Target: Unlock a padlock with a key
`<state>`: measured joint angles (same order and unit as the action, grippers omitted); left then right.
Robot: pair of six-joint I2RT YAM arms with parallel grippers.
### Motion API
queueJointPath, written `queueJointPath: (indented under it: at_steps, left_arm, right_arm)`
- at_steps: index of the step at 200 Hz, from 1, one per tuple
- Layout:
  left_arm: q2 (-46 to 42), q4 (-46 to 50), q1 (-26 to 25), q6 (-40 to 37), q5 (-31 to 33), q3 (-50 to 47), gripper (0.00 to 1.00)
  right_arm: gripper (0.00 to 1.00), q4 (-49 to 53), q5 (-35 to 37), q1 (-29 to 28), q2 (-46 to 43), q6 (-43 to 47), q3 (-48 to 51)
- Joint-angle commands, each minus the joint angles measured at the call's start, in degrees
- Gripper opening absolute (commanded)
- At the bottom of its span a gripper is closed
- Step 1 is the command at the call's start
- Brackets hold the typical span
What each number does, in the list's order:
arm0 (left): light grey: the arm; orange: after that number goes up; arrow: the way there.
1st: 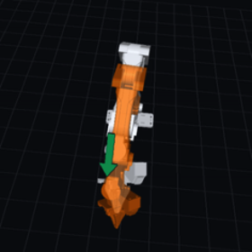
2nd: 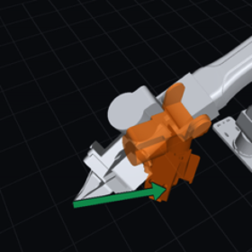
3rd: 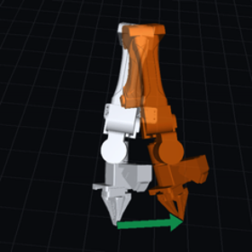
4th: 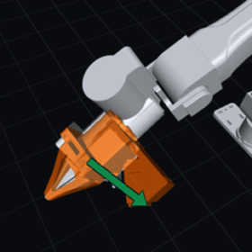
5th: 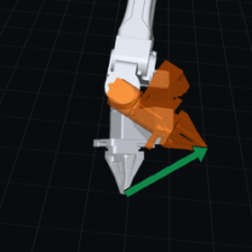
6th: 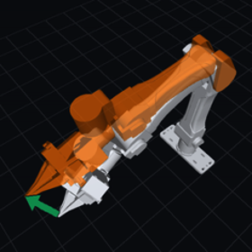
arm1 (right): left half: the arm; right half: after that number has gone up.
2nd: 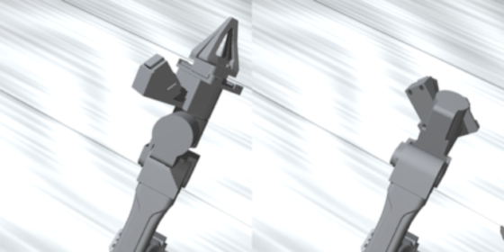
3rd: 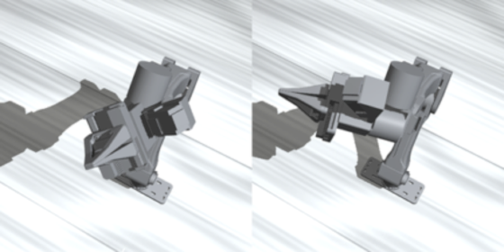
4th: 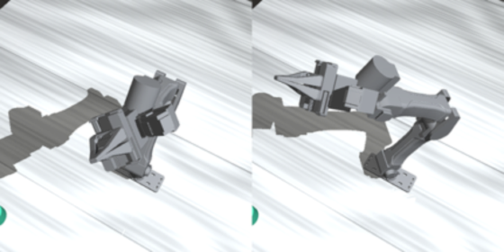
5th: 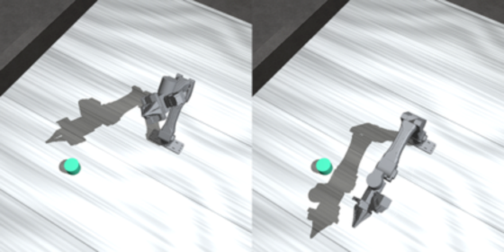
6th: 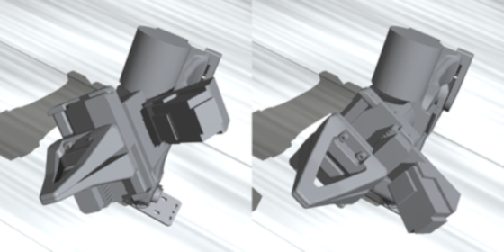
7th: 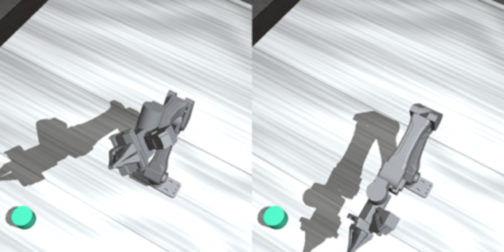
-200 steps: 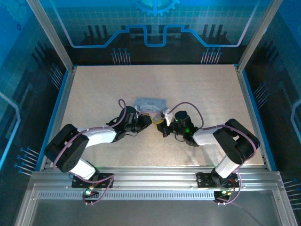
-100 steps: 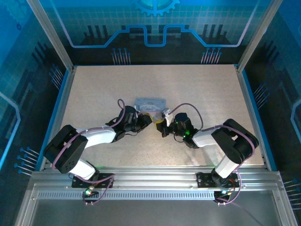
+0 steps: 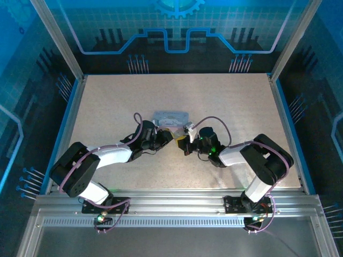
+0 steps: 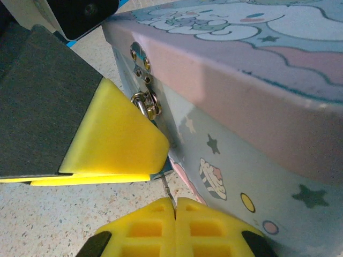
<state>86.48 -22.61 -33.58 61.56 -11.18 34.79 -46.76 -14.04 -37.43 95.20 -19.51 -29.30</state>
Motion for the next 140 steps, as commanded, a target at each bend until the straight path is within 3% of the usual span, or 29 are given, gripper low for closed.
queueJointPath:
  at_steps: [1, 140]
  left_arm:
    - [-0.3, 0.4, -2.9, -0.2, -8.7, -0.8, 0.20]
    - [1.9, -1.5, -2.9, 0.2, -8.8, -1.4, 0.20]
  right_arm:
    - [0.00, -11.0, -4.6, -0.7, -0.6, -0.1, -6.2]
    - [0.00, -10.5, -6.8, 0.2, 0.6, -2.6, -8.4]
